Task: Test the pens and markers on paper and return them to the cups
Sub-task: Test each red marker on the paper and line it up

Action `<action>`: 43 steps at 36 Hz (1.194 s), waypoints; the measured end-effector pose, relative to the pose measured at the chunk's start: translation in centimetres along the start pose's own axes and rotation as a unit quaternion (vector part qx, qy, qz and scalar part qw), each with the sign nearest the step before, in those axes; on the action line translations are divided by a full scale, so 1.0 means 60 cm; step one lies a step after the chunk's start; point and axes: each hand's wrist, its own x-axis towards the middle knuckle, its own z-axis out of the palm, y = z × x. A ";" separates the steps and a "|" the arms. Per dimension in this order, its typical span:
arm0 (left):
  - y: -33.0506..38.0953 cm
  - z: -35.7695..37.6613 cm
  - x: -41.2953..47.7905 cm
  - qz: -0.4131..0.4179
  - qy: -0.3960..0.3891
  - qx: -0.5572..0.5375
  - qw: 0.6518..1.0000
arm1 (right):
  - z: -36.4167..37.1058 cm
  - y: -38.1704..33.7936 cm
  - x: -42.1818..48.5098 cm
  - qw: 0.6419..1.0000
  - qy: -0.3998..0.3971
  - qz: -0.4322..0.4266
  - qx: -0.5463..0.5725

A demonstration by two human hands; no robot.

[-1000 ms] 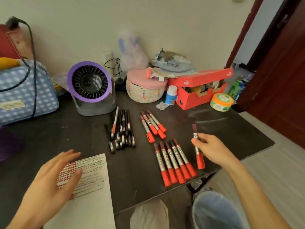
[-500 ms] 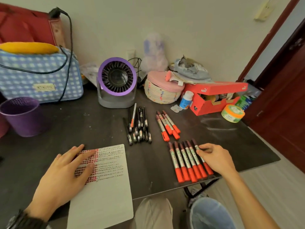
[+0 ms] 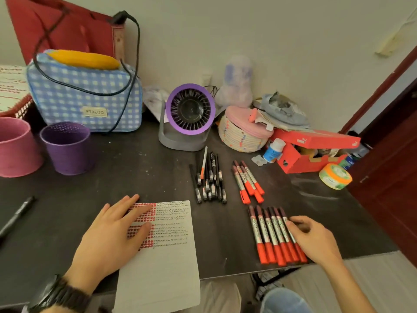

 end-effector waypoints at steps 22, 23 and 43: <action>-0.004 0.004 0.007 -0.002 0.036 -0.020 0.999 | 0.099 -0.263 0.086 0.949 0.005 -0.085 -0.302; -0.005 0.004 0.008 -0.001 0.038 -0.020 0.999 | 0.101 -0.265 0.087 0.948 0.006 -0.084 -0.307; -0.003 0.001 0.007 -0.007 0.048 -0.029 0.998 | 0.102 -0.301 -0.147 0.807 -0.191 -0.008 0.559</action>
